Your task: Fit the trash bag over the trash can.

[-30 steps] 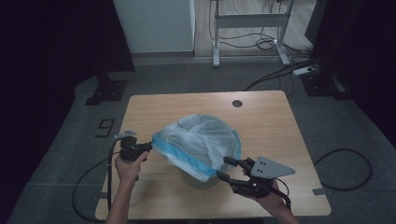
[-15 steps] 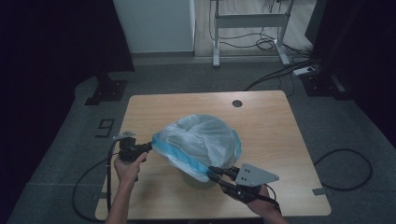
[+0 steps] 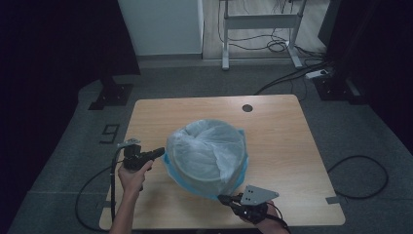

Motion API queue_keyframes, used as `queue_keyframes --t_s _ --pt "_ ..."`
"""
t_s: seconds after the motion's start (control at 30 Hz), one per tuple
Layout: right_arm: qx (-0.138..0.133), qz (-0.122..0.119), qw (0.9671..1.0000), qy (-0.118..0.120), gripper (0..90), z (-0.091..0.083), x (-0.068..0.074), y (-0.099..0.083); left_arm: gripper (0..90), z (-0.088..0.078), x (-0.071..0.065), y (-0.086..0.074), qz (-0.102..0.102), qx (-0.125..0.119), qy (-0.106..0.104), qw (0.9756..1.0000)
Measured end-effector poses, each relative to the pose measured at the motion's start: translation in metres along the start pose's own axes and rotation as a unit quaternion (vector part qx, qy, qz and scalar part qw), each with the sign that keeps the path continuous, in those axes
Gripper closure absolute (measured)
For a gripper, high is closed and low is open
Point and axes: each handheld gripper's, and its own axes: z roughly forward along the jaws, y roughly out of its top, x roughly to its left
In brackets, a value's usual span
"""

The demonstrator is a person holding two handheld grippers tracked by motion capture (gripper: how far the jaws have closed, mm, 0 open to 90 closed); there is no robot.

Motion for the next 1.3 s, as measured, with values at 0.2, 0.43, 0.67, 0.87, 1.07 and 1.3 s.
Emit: queue_keyframes --t_s 0.2,0.43,0.67,0.87,1.07,1.3 --pt "0.048 0.031 0.9982 -0.019 89.2 0.009 -0.021 -0.028 89.6 0.007 -0.001 -0.002 0.007 0.017 0.006 0.9998" --pt "0.079 0.061 0.9943 -0.036 89.2 0.006 -0.035 -0.042 89.6 0.017 -0.007 -0.006 0.023 0.041 0.007 0.9989" --pt "0.074 0.068 0.9943 -0.036 89.1 0.004 -0.039 -0.045 89.6 0.019 -0.008 -0.007 0.027 0.048 0.006 0.9985" --pt "0.081 0.077 0.9931 -0.033 89.0 0.005 -0.043 -0.048 89.3 0.025 -0.009 -0.009 0.029 0.066 0.003 0.9974" --pt "0.064 0.089 0.9932 -0.041 76.7 0.001 -0.045 -0.047 68.6 0.020 -0.010 -0.008 0.034 0.039 0.023 0.9984" --pt "0.011 0.097 0.9937 -0.054 50.9 -0.013 -0.042 -0.040 38.5 -0.016 -0.008 -0.005 0.057 -0.025 0.040 0.9973"
